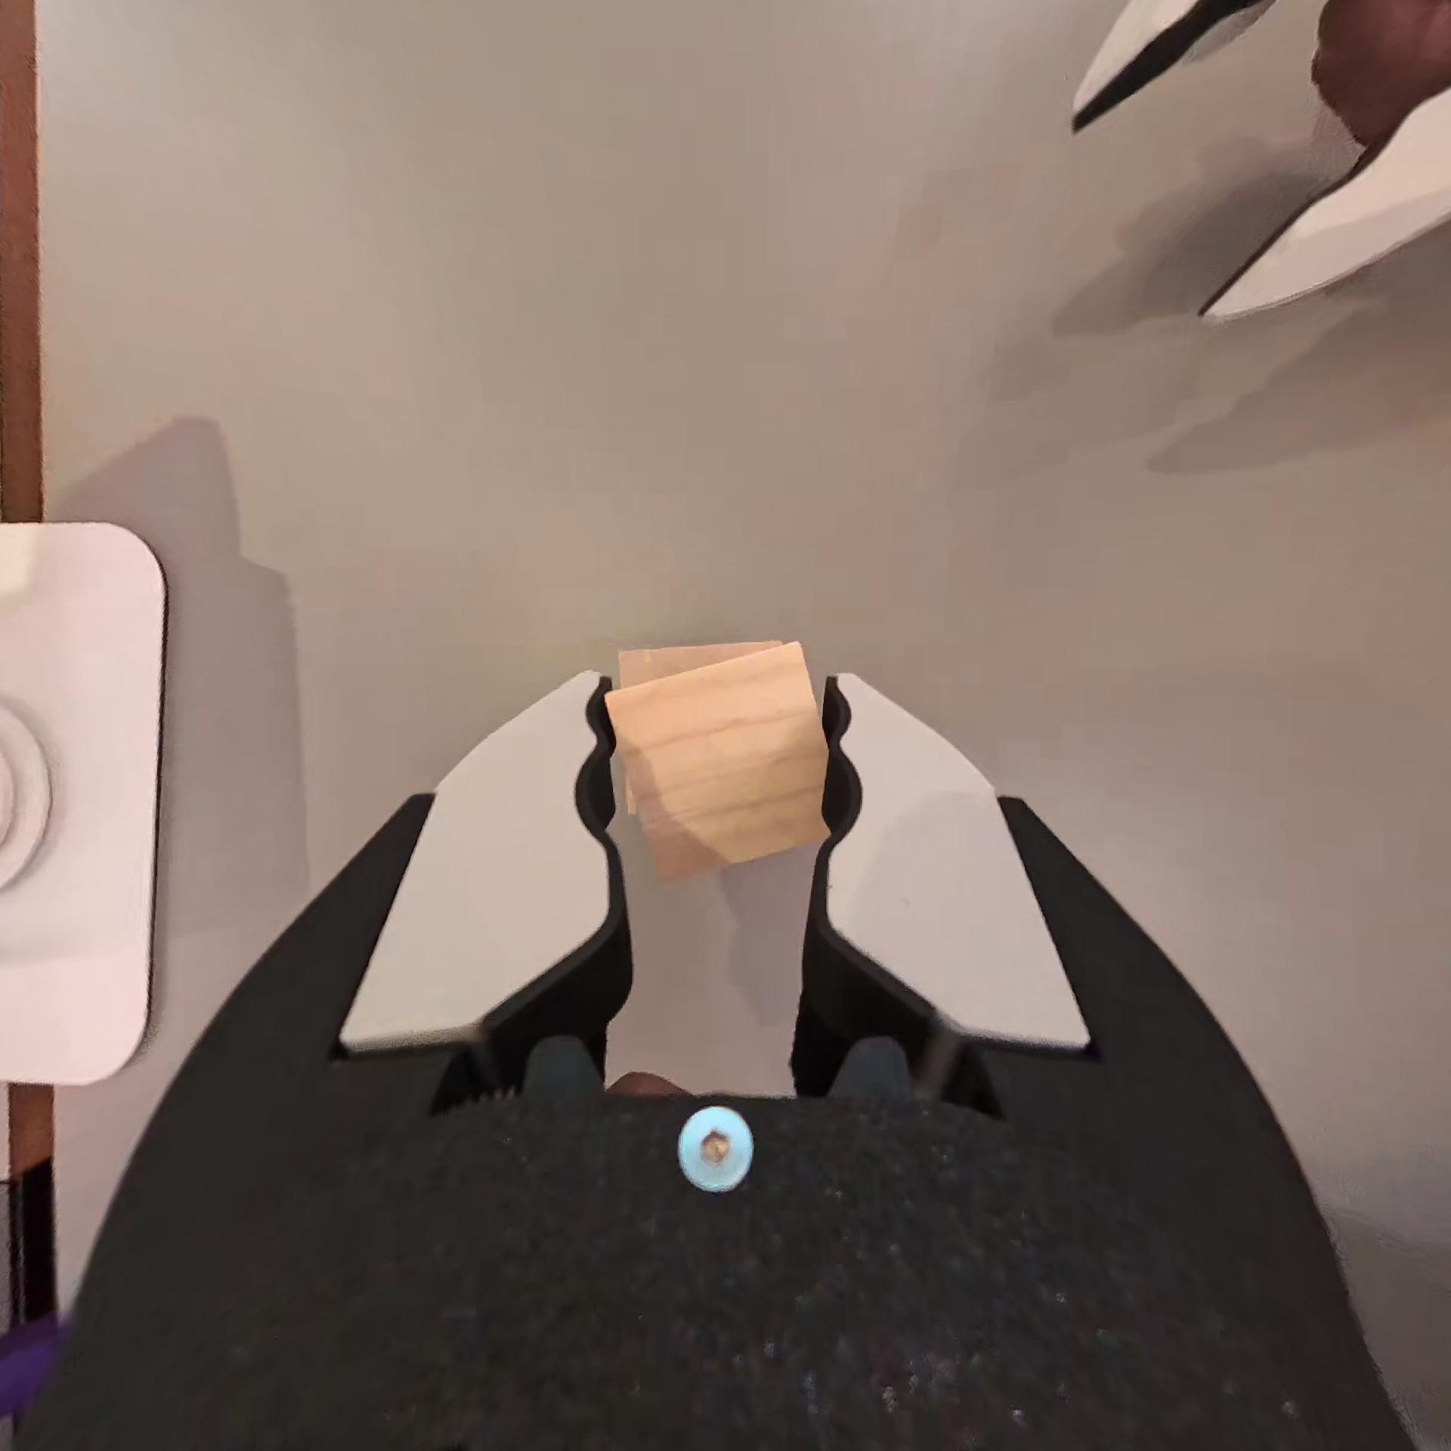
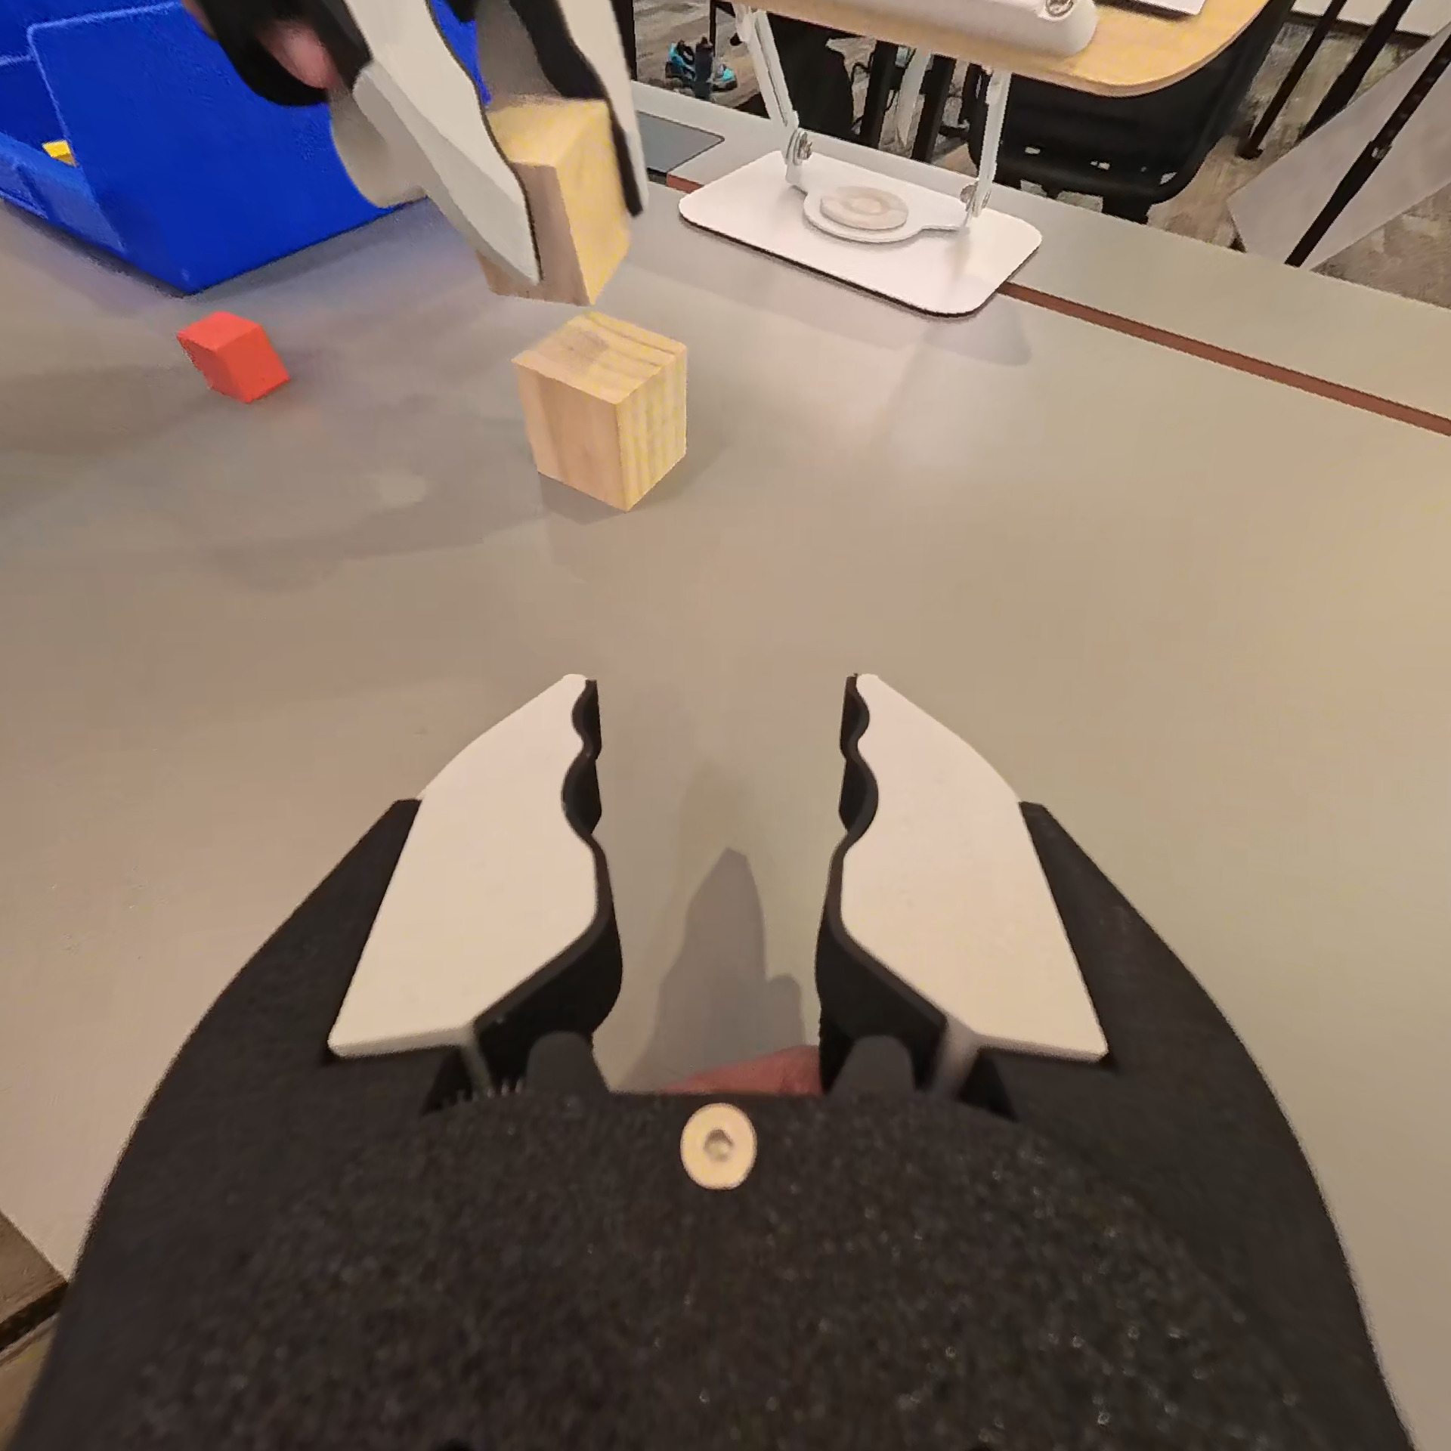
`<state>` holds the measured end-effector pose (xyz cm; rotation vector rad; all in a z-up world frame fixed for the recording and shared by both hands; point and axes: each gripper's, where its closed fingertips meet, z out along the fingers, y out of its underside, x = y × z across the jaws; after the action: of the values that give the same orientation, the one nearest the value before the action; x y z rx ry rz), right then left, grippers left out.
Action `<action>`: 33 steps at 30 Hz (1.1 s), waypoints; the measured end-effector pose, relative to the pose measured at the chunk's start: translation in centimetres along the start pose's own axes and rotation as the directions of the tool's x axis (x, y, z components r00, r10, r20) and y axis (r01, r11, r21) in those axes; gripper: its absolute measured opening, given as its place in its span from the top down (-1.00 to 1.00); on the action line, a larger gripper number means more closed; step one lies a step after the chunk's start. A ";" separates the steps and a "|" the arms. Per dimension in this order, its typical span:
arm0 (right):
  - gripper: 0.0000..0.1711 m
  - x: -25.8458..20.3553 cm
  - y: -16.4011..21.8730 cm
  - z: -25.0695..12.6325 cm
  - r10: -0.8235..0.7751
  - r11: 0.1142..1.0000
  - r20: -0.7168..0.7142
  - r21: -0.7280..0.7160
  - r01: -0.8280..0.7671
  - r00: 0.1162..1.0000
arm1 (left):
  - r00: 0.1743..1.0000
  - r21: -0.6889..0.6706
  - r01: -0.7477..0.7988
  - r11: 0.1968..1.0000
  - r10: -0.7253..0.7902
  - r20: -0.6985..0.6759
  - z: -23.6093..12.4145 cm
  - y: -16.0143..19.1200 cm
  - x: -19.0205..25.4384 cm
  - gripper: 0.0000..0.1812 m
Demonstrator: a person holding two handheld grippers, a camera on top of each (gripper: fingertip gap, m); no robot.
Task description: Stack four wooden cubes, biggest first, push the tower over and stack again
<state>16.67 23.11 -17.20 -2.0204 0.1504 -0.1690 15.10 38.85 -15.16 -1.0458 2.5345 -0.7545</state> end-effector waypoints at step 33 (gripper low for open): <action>0.32 0.4 1.4 1.0 0.018 0.999 0.009 -0.038 -0.018 1.000 | 0.970 -0.048 -0.076 0.996 0.063 -0.233 2.7 1.2 -0.5 0.39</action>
<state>17.17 23.30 -18.84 -2.0569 0.1674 -0.1467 16.03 38.94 -18.03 -0.9281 2.7881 -0.8335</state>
